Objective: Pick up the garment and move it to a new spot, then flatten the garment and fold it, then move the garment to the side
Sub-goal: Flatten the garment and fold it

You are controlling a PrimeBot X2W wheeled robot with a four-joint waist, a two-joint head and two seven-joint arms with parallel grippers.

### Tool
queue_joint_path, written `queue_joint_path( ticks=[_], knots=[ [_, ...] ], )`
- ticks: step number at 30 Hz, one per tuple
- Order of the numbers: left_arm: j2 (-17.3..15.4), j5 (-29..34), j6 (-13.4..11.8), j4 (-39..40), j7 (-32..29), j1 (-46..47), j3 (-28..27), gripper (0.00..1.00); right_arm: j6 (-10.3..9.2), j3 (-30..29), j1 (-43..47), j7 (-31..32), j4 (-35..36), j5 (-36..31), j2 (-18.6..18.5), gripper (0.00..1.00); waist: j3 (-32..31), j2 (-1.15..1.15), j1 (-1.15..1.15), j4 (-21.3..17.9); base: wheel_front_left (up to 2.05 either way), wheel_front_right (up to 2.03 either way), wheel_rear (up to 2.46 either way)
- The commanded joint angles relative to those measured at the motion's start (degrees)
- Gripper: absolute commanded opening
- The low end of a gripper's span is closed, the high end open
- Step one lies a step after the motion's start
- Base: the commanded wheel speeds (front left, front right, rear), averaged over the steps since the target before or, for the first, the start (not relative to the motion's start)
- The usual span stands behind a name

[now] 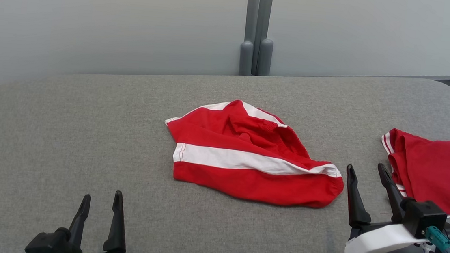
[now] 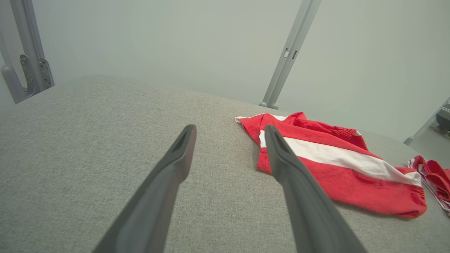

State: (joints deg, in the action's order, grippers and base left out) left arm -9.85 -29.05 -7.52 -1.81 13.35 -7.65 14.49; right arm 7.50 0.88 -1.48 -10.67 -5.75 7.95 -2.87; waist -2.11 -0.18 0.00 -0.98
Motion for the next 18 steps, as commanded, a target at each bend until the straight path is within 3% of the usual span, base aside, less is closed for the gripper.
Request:
queue_joint_path(
  ticks=[1,18],
  knots=[
    [-0.4,0.2,-0.2,0.3,0.1,-0.4,-0.1,1.00,-0.01,0.1,0.3,0.1,0.3,0.4,-0.1,1.00,0.0,0.18,0.00,0.0,0.00,0.00,0.00],
    [-1.3,0.1,-0.3,0.5,-0.8,1.6,0.6,1.00,-0.01,0.0,-0.4,0.1,-0.2,0.6,-0.1,1.00,0.7,0.18,0.00,0.1,0.00,0.00,0.00]
  ],
)
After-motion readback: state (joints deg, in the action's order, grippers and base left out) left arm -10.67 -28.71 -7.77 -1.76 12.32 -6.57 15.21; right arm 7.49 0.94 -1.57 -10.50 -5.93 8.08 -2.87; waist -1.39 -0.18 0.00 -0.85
